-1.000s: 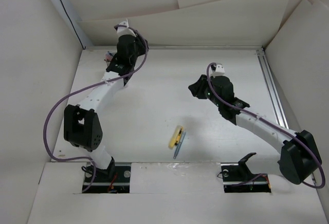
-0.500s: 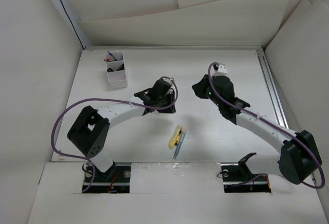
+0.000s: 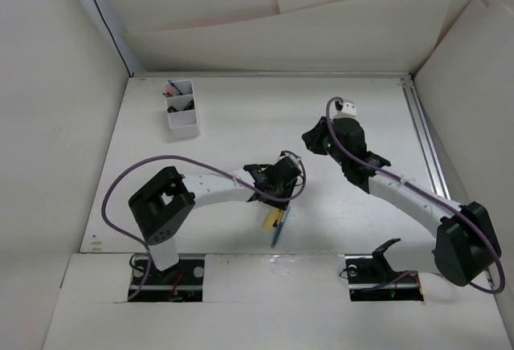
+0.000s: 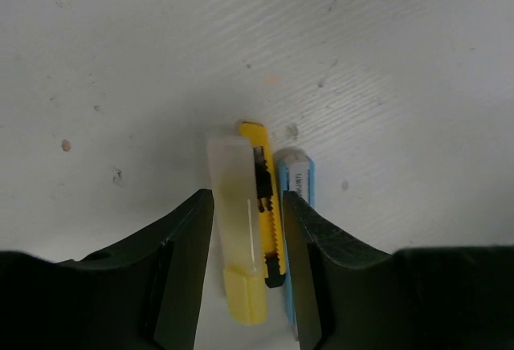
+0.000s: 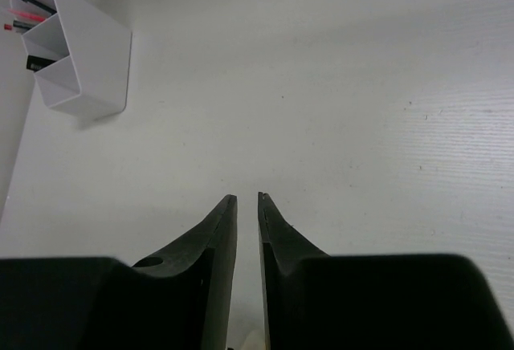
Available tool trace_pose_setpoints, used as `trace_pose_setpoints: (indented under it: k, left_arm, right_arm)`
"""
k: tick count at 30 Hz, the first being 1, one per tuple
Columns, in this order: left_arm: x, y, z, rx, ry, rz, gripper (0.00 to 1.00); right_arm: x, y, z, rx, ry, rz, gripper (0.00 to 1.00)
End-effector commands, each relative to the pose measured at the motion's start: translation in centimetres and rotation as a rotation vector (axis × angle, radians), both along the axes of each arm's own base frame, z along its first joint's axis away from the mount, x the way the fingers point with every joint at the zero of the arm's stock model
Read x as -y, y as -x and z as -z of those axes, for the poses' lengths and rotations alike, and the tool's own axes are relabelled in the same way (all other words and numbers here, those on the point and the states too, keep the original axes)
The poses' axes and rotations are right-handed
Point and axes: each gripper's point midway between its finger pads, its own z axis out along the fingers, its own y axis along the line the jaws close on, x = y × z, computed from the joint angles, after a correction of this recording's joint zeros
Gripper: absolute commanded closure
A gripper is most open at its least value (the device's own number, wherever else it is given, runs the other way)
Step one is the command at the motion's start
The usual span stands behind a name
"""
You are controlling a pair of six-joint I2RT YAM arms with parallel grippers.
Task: Sort the stationery into containers
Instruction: Pick up the pen from the center of the board.
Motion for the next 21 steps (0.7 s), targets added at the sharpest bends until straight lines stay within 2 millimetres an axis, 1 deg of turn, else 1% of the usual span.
trace_pose_setpoints:
  k: [1, 3, 4, 5, 6, 7, 8, 10, 11, 13, 14, 16, 17, 18, 19, 20, 21]
  left_arm:
    - [-1.0, -1.3, -0.4, 0.051, -0.06, -0.051, 0.64]
    - [-1.1, -1.5, -0.5, 0.058, -0.064, -0.055, 0.64]
    - [-1.2, -1.5, 0.0, 0.055, -0.08, -0.045, 0.64]
    - [-0.9, -1.6, -0.3, 0.06, -0.071, -0.046, 0.64]
    - [-1.3, -1.4, 0.8, 0.043, -0.102, -0.044, 0.64]
    - [-1.3, -1.6, 0.8, 0.049, -0.107, -0.048, 0.64]
    - [-1.4, -1.5, 1.3, 0.042, -0.12, -0.048, 0.66]
    - [-1.6, -1.7, 1.3, 0.053, -0.127, -0.055, 0.67]
    - [-1.6, -1.7, 1.3, 0.053, -0.127, -0.055, 0.74]
    - [-1.6, -2.0, 1.5, 0.062, -0.132, -0.06, 0.79]
    - [-1.7, -2.1, 1.5, 0.071, -0.137, -0.065, 0.84]
    - [-2.0, -2.2, 1.5, 0.077, -0.152, -0.071, 0.88]
    - [-2.5, -2.2, 2.1, 0.079, -0.174, -0.076, 0.9]
    - [-2.5, -2.2, 2.1, 0.079, -0.174, -0.076, 0.9]
    - [-2.5, -2.2, 2.1, 0.079, -0.174, -0.076, 0.87]
    - [-2.8, -2.0, 2.7, 0.07, -0.19, -0.075, 0.82]
    - [-2.9, -2.1, 2.7, 0.077, -0.195, -0.079, 0.79]
  right_arm:
    - [0.3, -0.8, -0.9, 0.021, -0.012, 0.02, 0.77]
    - [0.2, -0.7, -0.9, 0.019, -0.015, 0.011, 0.76]
    - [0.0, -0.6, -0.9, 0.018, -0.017, 0.003, 0.76]
    - [0.0, -0.6, -0.9, 0.018, -0.017, 0.002, 0.76]
    - [0.0, -0.6, -0.9, 0.018, -0.017, 0.002, 0.76]
    - [0.0, -0.6, -0.9, 0.018, -0.017, 0.002, 0.76]
    - [0.0, -0.6, -0.9, 0.018, -0.017, 0.002, 0.76]
    - [0.0, -0.6, -0.9, 0.018, -0.017, 0.002, 0.76]
    - [0.0, -0.6, -0.9, 0.018, -0.017, 0.002, 0.76]
    - [-0.1, -0.5, -0.9, 0.016, -0.02, -0.006, 0.76]
    - [-0.1, -0.5, -0.9, 0.016, -0.02, -0.006, 0.76]
    - [-0.1, -0.5, -0.9, 0.016, -0.02, -0.006, 0.76]
    - [-0.1, -0.5, -0.9, 0.016, -0.02, -0.006, 0.76]
    - [-0.3, -0.5, -0.9, 0.014, -0.023, -0.015, 0.76]
    - [-0.3, -0.5, -0.6, 0.006, -0.018, -0.015, 0.76]
    - [-0.3, -0.5, -0.6, 0.006, -0.018, -0.015, 0.76]
    - [-0.3, -0.5, -0.6, 0.006, -0.018, -0.015, 0.76]
